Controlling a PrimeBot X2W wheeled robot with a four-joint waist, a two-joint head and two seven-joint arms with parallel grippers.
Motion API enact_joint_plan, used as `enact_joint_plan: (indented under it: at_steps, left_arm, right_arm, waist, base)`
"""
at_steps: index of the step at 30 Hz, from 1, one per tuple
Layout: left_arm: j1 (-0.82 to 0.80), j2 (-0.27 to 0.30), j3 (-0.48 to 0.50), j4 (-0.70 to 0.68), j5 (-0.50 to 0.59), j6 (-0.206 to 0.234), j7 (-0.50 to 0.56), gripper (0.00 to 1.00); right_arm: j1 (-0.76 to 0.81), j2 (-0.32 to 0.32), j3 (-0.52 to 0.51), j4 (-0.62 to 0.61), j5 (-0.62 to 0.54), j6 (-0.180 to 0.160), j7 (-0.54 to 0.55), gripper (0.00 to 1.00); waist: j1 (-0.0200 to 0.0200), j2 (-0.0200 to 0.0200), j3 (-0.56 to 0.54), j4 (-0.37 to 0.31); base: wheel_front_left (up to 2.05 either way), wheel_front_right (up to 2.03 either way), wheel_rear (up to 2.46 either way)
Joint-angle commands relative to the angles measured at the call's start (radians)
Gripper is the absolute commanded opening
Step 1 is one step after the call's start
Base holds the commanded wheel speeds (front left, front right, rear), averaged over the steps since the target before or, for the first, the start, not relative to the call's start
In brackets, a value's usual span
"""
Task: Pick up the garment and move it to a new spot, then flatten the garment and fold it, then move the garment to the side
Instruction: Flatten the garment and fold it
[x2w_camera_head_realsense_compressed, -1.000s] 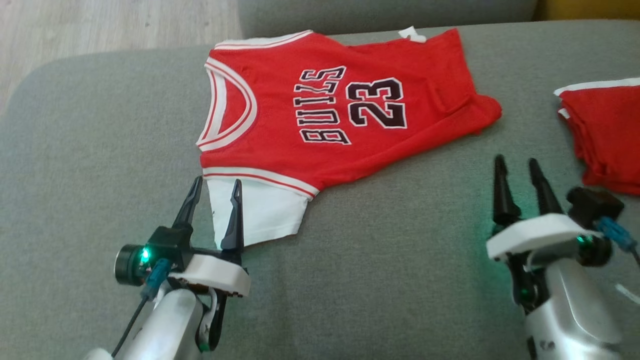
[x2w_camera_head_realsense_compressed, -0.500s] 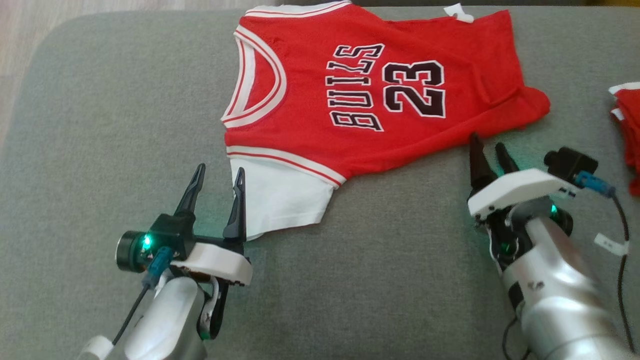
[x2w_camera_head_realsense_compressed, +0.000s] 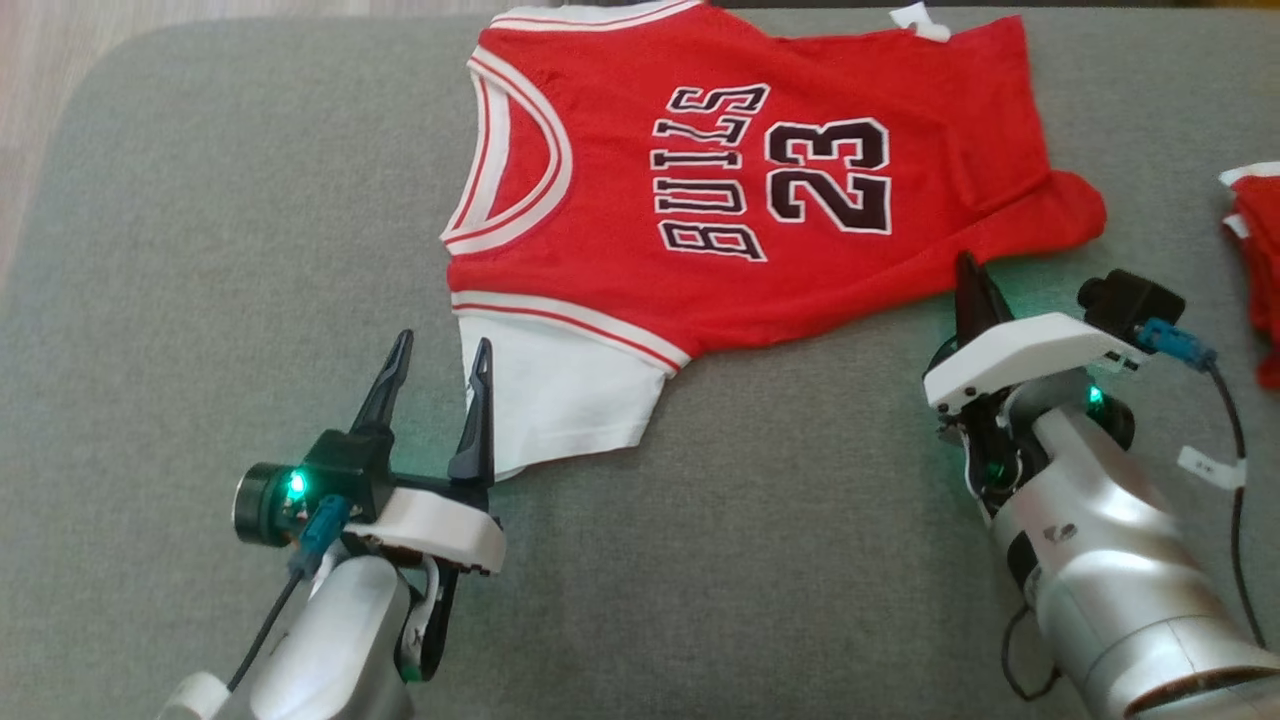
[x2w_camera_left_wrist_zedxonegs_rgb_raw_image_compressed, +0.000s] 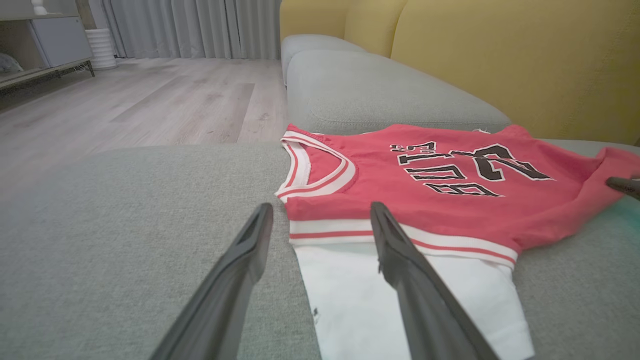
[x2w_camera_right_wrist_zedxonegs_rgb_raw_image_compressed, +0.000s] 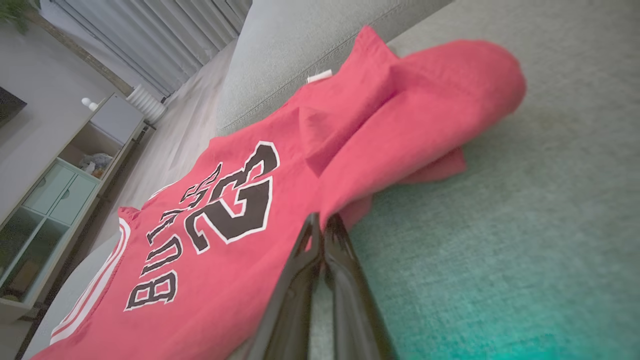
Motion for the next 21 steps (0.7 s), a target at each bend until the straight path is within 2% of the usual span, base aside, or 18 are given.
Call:
enact_joint_plan:
  at_steps: [1,9,21]
  left_arm:
    - [-0.034,0.024,0.037,-0.020,-0.002,0.005,-0.008,1.00]
    - [0.002,0.025,0.038,-0.014,-0.014,0.012,-0.009,1.00]
    - [0.065,0.008,0.031,-0.006,-0.030,0.021,-0.009,1.00]
  right_arm:
    - [0.004,0.020,0.021,-0.005,0.009,-0.001,-0.012,0.00]
    - [0.044,0.020,-0.002,0.018,-0.055,-0.001,-0.028,0.00]
    - [0.158,0.020,-0.131,0.002,-0.286,-0.001,-0.029,0.00]
  waist:
    - [-0.0001,0.0000,-0.011,-0.010]
    - [-0.0001,0.0000,-0.094,-0.068]
    - [-0.0001,0.0000,-0.204,-0.093]
  base:
    - [0.00,0.00,0.00]
    - [0.00,0.00,0.00]
    - [0.00,0.00,0.00]
